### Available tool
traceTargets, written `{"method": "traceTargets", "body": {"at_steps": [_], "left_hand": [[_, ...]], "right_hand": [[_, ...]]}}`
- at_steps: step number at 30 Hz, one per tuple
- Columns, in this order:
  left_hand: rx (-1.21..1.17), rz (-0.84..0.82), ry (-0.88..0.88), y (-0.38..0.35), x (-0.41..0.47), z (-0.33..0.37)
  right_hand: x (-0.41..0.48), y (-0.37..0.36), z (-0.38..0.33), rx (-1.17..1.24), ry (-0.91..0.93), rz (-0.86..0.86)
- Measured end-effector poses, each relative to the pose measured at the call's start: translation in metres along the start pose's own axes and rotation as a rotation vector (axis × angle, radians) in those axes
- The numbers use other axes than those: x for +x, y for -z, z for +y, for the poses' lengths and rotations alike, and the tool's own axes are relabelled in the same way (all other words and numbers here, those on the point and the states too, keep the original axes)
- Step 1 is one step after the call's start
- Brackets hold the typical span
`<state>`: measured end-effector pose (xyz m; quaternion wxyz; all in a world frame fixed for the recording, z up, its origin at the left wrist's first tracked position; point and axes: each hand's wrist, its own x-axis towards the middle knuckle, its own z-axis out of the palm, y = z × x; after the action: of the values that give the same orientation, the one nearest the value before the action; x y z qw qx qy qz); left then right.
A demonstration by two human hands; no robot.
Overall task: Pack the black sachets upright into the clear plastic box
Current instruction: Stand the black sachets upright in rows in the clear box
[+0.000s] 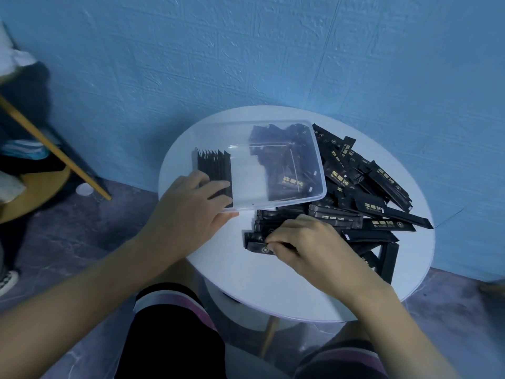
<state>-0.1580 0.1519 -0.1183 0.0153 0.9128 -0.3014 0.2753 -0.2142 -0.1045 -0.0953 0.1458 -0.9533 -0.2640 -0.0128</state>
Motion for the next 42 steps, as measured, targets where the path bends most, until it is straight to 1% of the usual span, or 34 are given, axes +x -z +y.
{"method": "traceTargets", "body": {"at_steps": [4,12,19,25,29,33,35,38,40,42], "left_hand": [[-0.001,-0.003,-0.001,0.001,0.000,0.000],[0.022,-0.010,0.012,0.002,0.000,0.001],[0.004,-0.008,0.028,0.001,0.000,0.001],[-0.001,-0.011,0.040,0.002,0.002,-0.002],[-0.001,-0.012,0.042,0.001,0.001,-0.004],[-0.021,-0.014,0.046,0.001,0.003,-0.003],[-0.016,-0.004,0.044,0.001,0.003,-0.003],[0.004,-0.010,0.043,-0.001,0.001,-0.004],[0.012,-0.015,0.036,-0.001,0.000,-0.004],[0.019,-0.018,0.027,0.000,0.001,-0.002]], "right_hand": [[0.005,0.000,0.000,0.012,-0.016,0.037],[0.006,0.002,0.002,-0.057,-0.011,-0.065],[0.022,0.005,0.004,0.028,0.017,-0.083],[0.028,0.009,0.005,0.133,0.034,-0.042],[0.028,0.013,0.001,0.284,-0.018,0.020],[0.030,0.018,0.001,0.597,-0.089,0.079],[0.034,0.021,0.000,0.700,-0.116,0.162],[0.046,0.029,-0.006,0.813,-0.115,0.335],[0.058,0.036,-0.012,0.846,-0.119,0.440],[0.074,0.040,-0.014,0.871,-0.162,0.522]]}}
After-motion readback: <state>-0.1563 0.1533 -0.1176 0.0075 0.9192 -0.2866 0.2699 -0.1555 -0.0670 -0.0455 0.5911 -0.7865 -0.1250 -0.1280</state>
